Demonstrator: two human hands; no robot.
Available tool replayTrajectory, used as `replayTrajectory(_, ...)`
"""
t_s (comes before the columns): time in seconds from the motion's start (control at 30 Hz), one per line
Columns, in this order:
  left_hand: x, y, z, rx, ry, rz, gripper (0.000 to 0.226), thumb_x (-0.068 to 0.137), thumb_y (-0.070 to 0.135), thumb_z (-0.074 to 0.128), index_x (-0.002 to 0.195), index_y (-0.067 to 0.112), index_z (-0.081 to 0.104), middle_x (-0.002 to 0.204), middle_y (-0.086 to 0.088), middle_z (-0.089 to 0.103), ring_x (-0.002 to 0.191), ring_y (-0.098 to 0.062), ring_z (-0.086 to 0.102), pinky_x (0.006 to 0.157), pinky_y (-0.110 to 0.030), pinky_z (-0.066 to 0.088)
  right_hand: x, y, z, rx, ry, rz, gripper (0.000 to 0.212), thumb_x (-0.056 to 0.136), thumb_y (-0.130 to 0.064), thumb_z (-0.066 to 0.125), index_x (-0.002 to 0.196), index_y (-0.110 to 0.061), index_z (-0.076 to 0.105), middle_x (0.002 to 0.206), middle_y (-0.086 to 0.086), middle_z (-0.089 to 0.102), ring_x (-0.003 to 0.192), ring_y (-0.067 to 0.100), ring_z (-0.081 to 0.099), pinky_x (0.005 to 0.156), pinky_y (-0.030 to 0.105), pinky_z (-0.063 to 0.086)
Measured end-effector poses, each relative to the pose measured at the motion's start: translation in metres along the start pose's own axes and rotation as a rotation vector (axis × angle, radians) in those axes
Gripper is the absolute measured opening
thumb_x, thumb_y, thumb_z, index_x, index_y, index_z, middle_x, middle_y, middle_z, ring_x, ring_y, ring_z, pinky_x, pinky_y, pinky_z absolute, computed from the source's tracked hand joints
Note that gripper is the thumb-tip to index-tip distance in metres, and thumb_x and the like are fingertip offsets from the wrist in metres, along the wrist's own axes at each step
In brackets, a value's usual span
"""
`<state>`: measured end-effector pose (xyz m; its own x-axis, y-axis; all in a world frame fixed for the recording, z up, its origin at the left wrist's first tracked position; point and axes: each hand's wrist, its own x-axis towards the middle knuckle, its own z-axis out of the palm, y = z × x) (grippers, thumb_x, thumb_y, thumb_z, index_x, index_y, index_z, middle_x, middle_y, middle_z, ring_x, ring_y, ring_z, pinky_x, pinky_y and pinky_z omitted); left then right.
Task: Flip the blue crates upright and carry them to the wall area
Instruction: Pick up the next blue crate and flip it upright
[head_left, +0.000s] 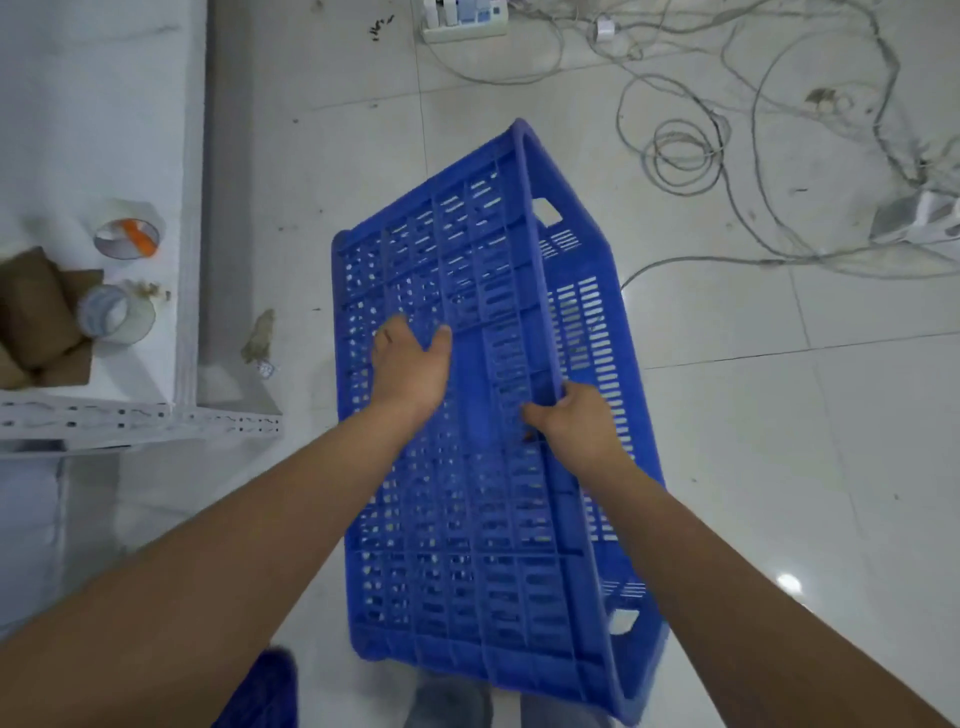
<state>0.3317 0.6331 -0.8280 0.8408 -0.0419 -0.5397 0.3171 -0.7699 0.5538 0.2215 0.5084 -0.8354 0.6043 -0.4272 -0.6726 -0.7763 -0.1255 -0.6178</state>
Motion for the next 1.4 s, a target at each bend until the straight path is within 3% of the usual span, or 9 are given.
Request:
replayTrajectory(0.13, 0.004, 0.035, -0.019, -0.127, -0.043, 0.035, 0.073, 0.095, 0.053, 0.039, 0.153, 0.014, 0.017, 0.158, -0.004, 0.023, 0.144, -0.023, 0.027, 0.116, -0.04, 0.027, -0.019, -0.02, 0.013, -0.103, 0.049, -0.072, 0.028, 0.078, -0.018, 0.067, 0.059, -0.013, 0.047, 0.072, 0.011, 0.06, 0.082, 0.032, 0.064, 0.07, 0.036, 0.047)
replayTrajectory(0.4, 0.01, 0.06, -0.04, -0.379, -0.174, -0.237, 0.101, 0.071, 0.077, 0.053, 0.151, 0.021, 0.025, 0.149, -0.001, 0.038, 0.131, -0.03, 0.043, 0.104, -0.052, 0.04, -0.052, -0.016, 0.007, -0.439, -0.053, -0.214, 0.031, 0.086, -0.03, 0.061, 0.068, -0.012, 0.043, 0.065, 0.004, 0.047, 0.071, 0.028, 0.05, 0.06, 0.029, 0.035)
replayTrajectory(0.57, 0.014, 0.042, -0.049, -0.424, -0.089, -0.334, 0.053, 0.083, 0.042, 0.062, 0.124, 0.012, 0.052, 0.091, -0.001, 0.05, 0.097, -0.026, 0.05, 0.085, -0.05, 0.05, -0.05, -0.014, 0.009, -0.724, -0.158, -0.35, 0.043, 0.091, -0.031, 0.054, 0.061, -0.025, 0.024, 0.059, -0.004, 0.032, 0.054, 0.018, 0.035, 0.049, 0.03, 0.026)
replayTrajectory(0.8, 0.007, -0.056, -0.056, -0.753, 0.024, -0.587, 0.018, 0.08, 0.018, 0.061, 0.095, 0.012, 0.053, 0.101, -0.011, 0.053, 0.098, -0.028, 0.055, 0.059, -0.043, 0.053, -0.036, 0.0, 0.025, -1.04, -0.304, -0.582, 0.013, 0.094, -0.026, 0.047, 0.087, -0.017, 0.04, 0.061, -0.003, 0.027, 0.053, 0.016, 0.028, 0.049, 0.028, 0.026)
replayTrajectory(0.93, -0.024, -0.114, -0.038, -1.039, 0.039, -0.703, 0.012, 0.085, 0.012, 0.056, 0.075, 0.011, 0.05, 0.061, -0.009, 0.059, 0.074, -0.025, 0.055, 0.051, -0.04, 0.056, -0.036, 0.019, 0.034, -1.109, -0.336, -0.594, 0.018, 0.092, -0.015, 0.046, 0.106, -0.014, 0.056, 0.086, 0.007, 0.057, 0.09, 0.03, 0.055, 0.063, 0.03, 0.034)
replayTrajectory(1.03, -0.053, -0.14, -0.017, -1.194, 0.09, -0.788, 0.02, 0.089, 0.008, 0.051, 0.07, 0.01, 0.045, 0.068, -0.01, 0.052, 0.067, -0.021, 0.054, 0.043, -0.036, 0.057, -0.033, 0.035, 0.036, -1.159, -0.344, -0.568, 0.028, 0.091, -0.012, 0.048, 0.118, -0.014, 0.056, 0.115, 0.009, 0.063, 0.112, 0.028, 0.055, 0.071, 0.033, 0.038)
replayTrajectory(1.13, -0.071, -0.156, 0.006, -1.328, 0.09, -0.857, 0.027, 0.092, 0.005, 0.045, 0.066, 0.01, 0.04, 0.071, -0.009, 0.045, 0.06, -0.019, 0.056, 0.052, -0.035, 0.058, -0.023, 0.046, 0.039, -1.227, -0.372, -0.533, 0.03, 0.091, -0.008, 0.048, 0.119, -0.015, 0.053, 0.118, 0.008, 0.061, 0.116, 0.027, 0.052, 0.07, 0.032, 0.034)
replayTrajectory(1.27, -0.079, -0.181, 0.026, -1.366, 0.121, -0.962, 0.028, 0.094, 0.006, 0.045, 0.067, 0.008, 0.04, 0.075, -0.012, 0.045, 0.071, -0.023, 0.049, 0.101, -0.047, 0.044, -0.012, 0.047, 0.047, -1.331, -0.445, -0.543, 0.035, 0.09, -0.005, 0.047, 0.124, -0.015, 0.052, 0.122, 0.009, 0.058, 0.12, 0.027, 0.048, 0.086, 0.037, 0.046)
replayTrajectory(1.4, -0.089, -0.203, 0.039, -1.394, 0.054, -0.981, 0.023, 0.094, 0.003, 0.042, 0.071, 0.007, 0.045, 0.081, -0.012, 0.051, 0.079, -0.022, 0.054, 0.074, -0.036, 0.059, -0.007, 0.06, 0.058, -1.401, -0.529, -0.532, 0.039, 0.091, -0.002, 0.046, 0.128, -0.014, 0.05, 0.125, 0.01, 0.056, 0.124, 0.028, 0.045, 0.089, 0.039, 0.045)
